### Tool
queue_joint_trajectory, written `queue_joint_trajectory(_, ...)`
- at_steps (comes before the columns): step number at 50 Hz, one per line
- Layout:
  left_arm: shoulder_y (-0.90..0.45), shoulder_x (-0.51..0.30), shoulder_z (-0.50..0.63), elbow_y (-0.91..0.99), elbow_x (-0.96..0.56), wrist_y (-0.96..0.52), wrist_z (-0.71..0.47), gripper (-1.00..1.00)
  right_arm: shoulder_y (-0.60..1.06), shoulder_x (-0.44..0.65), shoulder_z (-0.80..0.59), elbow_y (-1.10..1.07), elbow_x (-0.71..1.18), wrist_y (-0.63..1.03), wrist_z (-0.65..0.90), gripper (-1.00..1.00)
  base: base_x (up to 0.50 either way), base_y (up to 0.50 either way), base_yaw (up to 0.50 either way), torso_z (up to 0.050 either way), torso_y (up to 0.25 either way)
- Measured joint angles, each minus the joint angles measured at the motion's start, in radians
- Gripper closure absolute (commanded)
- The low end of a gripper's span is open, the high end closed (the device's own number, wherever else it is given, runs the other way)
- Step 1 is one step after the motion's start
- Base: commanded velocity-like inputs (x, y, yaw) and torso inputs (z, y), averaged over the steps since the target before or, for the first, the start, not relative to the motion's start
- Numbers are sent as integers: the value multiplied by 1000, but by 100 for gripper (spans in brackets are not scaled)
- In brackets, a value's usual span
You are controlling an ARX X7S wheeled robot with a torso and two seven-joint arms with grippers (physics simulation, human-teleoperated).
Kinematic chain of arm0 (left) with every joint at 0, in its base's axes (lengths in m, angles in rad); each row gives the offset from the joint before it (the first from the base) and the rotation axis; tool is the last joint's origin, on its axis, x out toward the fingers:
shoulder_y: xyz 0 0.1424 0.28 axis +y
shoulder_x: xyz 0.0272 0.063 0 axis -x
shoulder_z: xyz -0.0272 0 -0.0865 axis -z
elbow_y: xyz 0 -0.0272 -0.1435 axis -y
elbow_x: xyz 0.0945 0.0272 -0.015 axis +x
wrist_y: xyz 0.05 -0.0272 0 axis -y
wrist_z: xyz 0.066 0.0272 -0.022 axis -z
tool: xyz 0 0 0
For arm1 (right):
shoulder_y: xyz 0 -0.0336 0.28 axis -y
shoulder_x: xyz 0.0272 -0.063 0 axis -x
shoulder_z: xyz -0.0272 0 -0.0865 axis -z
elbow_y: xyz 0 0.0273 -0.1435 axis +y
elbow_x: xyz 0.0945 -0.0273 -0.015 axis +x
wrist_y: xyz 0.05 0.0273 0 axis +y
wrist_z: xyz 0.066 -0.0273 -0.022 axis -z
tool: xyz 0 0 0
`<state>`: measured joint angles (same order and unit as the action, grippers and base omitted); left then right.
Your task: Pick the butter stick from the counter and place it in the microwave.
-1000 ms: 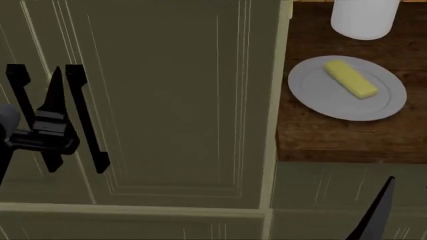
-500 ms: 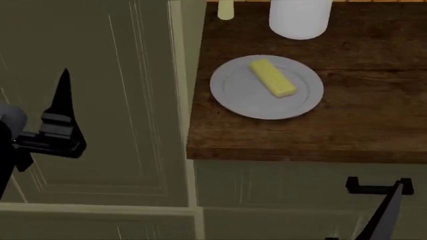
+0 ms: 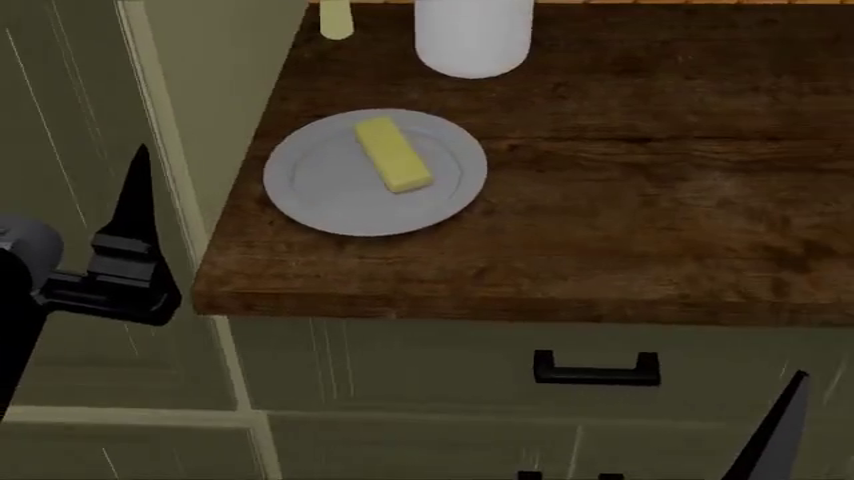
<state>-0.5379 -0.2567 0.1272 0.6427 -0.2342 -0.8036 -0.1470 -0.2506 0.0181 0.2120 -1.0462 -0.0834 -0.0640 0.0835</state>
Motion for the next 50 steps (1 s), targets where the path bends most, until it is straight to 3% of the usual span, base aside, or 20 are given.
queue_joint_trajectory(22,-4,-6,7,-1,-11,2,-8,-100,13,0,-8,0,-13,17,-7,-100,0,-498,0,0,0)
queue_joint_trajectory(32,-1,-10,6,-3,-17,9,-12,-100,23,0,-26,0,-45,32,-13,-100,45,0,0,0,0)
queue_joint_trajectory(50,-1,-19,0,-1,-26,11,-19,-100,33,0,-54,0,-86,44,-25,-100,497,-1,0,0,0)
